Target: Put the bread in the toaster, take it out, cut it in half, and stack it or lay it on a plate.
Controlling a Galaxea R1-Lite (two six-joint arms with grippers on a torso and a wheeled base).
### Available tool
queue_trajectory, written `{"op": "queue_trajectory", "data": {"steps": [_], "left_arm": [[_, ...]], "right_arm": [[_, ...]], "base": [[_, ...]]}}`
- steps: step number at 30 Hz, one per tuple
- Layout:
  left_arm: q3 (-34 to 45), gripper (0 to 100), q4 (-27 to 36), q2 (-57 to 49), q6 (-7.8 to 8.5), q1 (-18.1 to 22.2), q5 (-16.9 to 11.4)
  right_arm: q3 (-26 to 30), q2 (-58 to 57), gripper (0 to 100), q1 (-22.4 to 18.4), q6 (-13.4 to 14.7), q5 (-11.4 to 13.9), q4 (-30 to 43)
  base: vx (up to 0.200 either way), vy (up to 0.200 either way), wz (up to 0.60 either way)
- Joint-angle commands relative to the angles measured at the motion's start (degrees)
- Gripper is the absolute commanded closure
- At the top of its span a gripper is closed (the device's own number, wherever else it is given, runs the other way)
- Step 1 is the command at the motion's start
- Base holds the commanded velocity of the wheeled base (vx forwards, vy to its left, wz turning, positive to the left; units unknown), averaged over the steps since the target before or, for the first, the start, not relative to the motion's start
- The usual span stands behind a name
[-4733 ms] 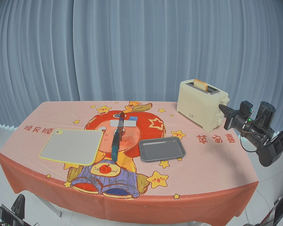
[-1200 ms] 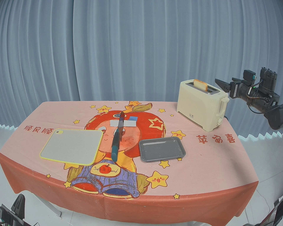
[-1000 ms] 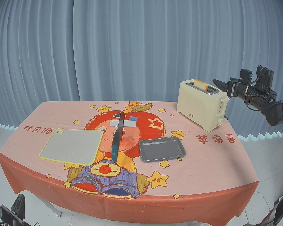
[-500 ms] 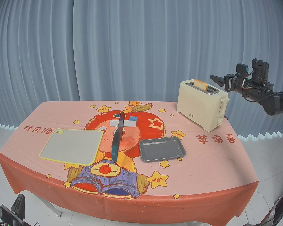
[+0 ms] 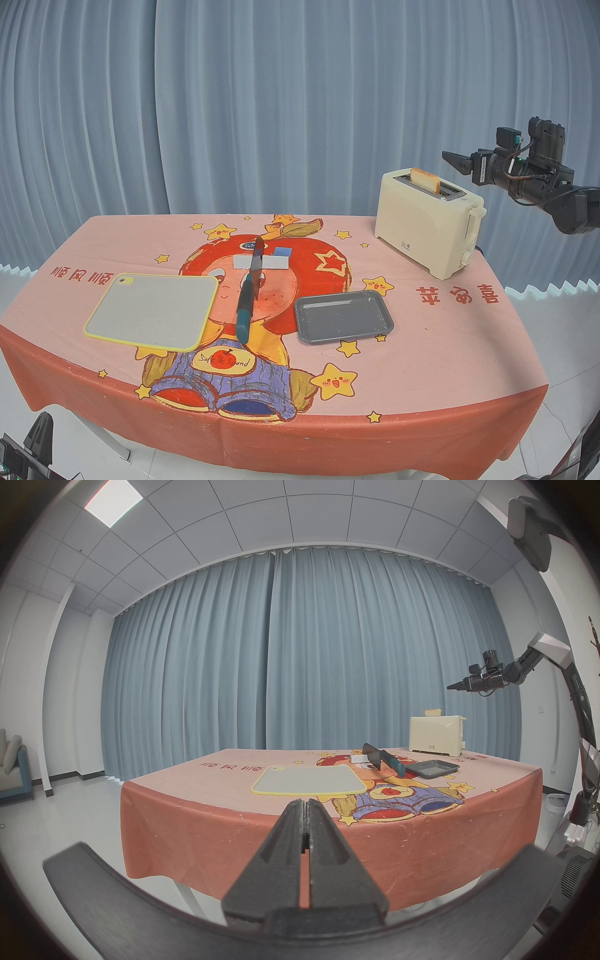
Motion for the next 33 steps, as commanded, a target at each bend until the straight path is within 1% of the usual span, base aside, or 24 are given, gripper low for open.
{"op": "queue_trajectory", "data": {"steps": [1,2,3,8,12,15,23,29,33], "left_arm": [[1.01,100,0.02,-0.05,-0.01,-0.02,0.04],[1.01,100,-0.07,-0.05,-0.01,-0.02,0.04],[1.01,100,-0.07,-0.05,-0.01,-0.02,0.04],[1.01,100,0.02,-0.05,-0.01,-0.02,0.04],[1.01,100,-0.07,-0.05,-0.01,0.06,0.04],[1.01,100,0.02,-0.05,-0.01,-0.02,0.04],[1.01,100,-0.07,-0.05,-0.01,-0.02,0.04],[1.01,100,-0.07,-0.05,-0.01,0.06,0.04],[1.01,100,0.02,-0.05,-0.01,-0.02,0.04]], "right_arm": [[-2.95,1.33,0,0.07,0.03,0.03,2.69],[-4.09,1.50,0,0.07,0.03,0.03,4.01],[-4.09,1.50,0,0.07,0.03,0.03,4.01],[-11.91,5.19,0,-0.01,0.03,-0.05,9.20],[-16.31,8.01,0,-0.01,0.03,-0.05,12.98],[-17.89,9.85,0,-0.01,0.03,-0.05,13.24],[-18.59,13.28,0,-0.10,-0.15,-0.14,13.15],[-23.60,18.20,0,-0.89,-0.15,-0.14,13.42],[-25.10,19.78,0,-0.89,-0.15,-0.14,13.77]], "base": [[0.000,0.000,0.00],[0.000,0.000,0.00],[0.000,0.000,0.00],[0.000,0.000,0.00],[0.000,0.000,0.00],[0.000,0.000,0.00],[0.000,0.000,0.00],[0.000,0.000,0.00],[0.000,0.000,0.00]]}}
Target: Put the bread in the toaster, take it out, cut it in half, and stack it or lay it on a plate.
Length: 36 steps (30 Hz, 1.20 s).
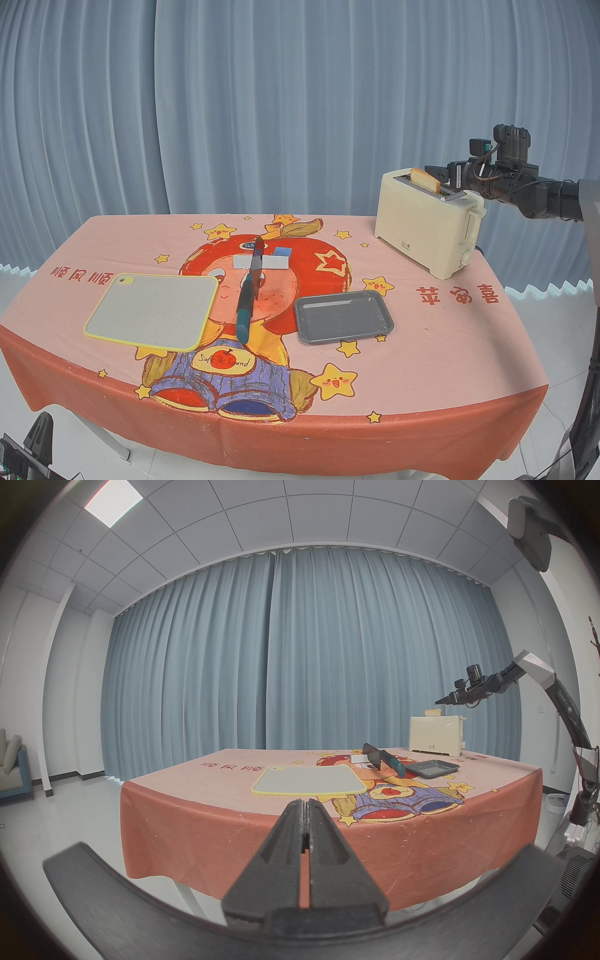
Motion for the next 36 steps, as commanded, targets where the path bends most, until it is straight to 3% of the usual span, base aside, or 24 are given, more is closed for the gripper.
{"op": "queue_trajectory", "data": {"steps": [1,7,13,24,25,36], "left_arm": [[1.01,100,-0.07,-0.05,0.02,0.00,0.02],[1.01,100,-0.07,-0.05,0.02,0.09,0.02],[1.01,100,-0.07,-0.05,0.02,0.00,0.02],[1.01,100,-0.07,-0.05,0.02,0.00,0.02],[1.01,100,0.02,-0.05,0.02,0.00,0.02],[1.01,100,-0.07,-0.05,0.02,0.00,0.02]], "right_arm": [[-1.96,3.18,0,0.02,-0.04,0.04,0.18],[-4.95,5.81,0,0.46,-0.04,0.04,0.53],[-9.33,7.40,0,0.64,-0.04,-0.49,5.98],[-9.33,8.71,0,0.99,-0.04,-0.75,5.54],[-9.33,8.63,100,0.99,-0.04,-0.75,5.54],[-9.33,7.84,100,0.99,0.05,-0.75,5.45]], "base": [[0.000,0.000,0.00],[0.000,0.000,0.00],[0.000,0.000,0.00],[0.000,0.000,0.00],[0.000,0.000,0.00],[0.000,0.000,0.00]]}}
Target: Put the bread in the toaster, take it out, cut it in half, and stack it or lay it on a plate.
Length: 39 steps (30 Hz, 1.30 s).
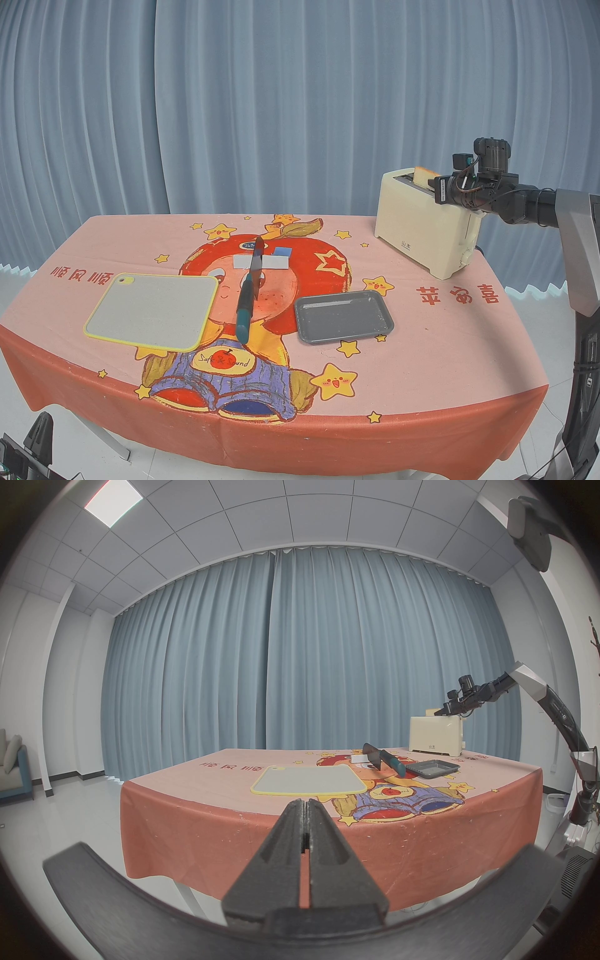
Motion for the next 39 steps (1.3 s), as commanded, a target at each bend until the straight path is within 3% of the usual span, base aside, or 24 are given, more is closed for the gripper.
{"op": "queue_trajectory", "data": {"steps": [1,21,30,39], "left_arm": [[1.01,100,-0.04,-0.05,-0.01,0.00,0.02],[1.01,100,-0.04,-0.05,-0.01,0.00,0.02],[1.01,100,-0.04,-0.05,-0.01,0.09,0.02],[1.01,100,-0.04,-0.05,-0.01,0.00,0.02]], "right_arm": [[0.01,-0.40,100,0.03,-0.02,-0.01,-0.03],[0.17,-7.35,100,0.20,0.42,0.08,-0.12],[8.52,-15.79,100,1.52,0.24,-0.01,-0.30],[21.35,-24.14,100,3.63,0.24,-0.71,-6.98]], "base": [[0.000,0.000,0.00],[0.000,0.000,0.00],[0.000,0.000,0.00],[0.000,0.000,0.00]]}}
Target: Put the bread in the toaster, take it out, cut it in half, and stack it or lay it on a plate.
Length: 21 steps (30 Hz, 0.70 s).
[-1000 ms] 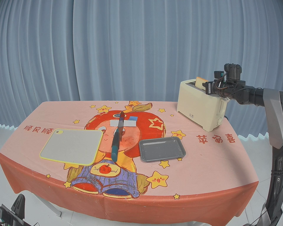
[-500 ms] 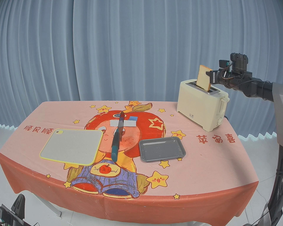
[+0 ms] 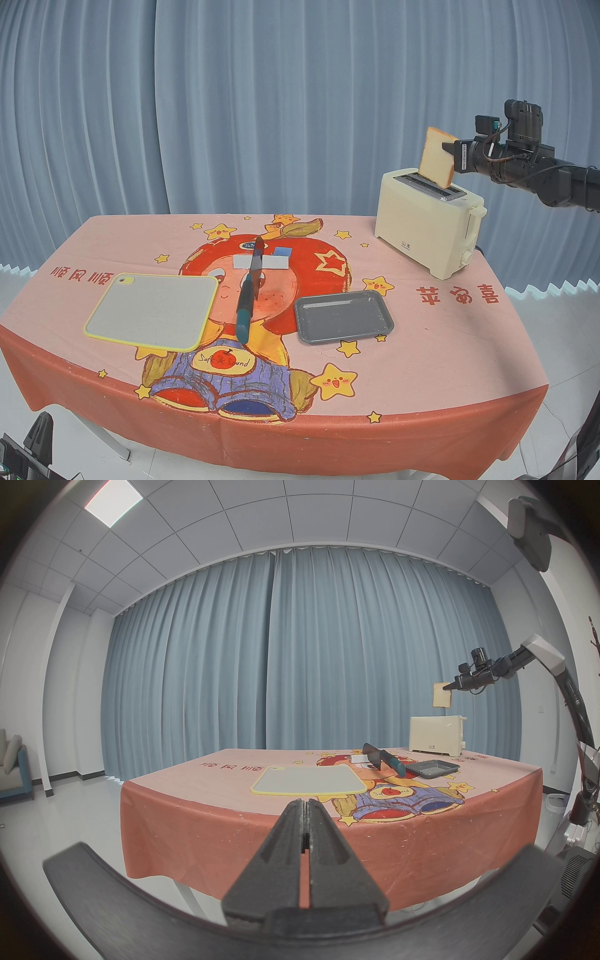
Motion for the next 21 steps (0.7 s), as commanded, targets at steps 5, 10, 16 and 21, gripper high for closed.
{"op": "queue_trajectory", "data": {"steps": [5,10,16,21], "left_arm": [[1.01,100,-0.04,-0.05,-0.01,-0.02,0.04],[1.01,100,0.05,-0.05,-0.01,-0.02,0.04],[1.01,100,-0.04,-0.05,-0.01,-0.02,0.04],[1.01,100,-0.04,-0.05,-0.01,-0.02,0.04]], "right_arm": [[18.75,-11.42,100,2.39,-0.15,-0.56,-9.45],[31.58,-15.91,100,3.09,-0.33,0.06,-19.91],[45.82,-18.63,100,4.06,-0.24,0.32,-31.42],[56.37,-19.42,100,4.14,0.03,0.50,-41.61]], "base": [[0.000,0.000,0.00],[0.000,0.000,0.00],[0.000,0.000,0.00],[0.000,0.000,0.00]]}}
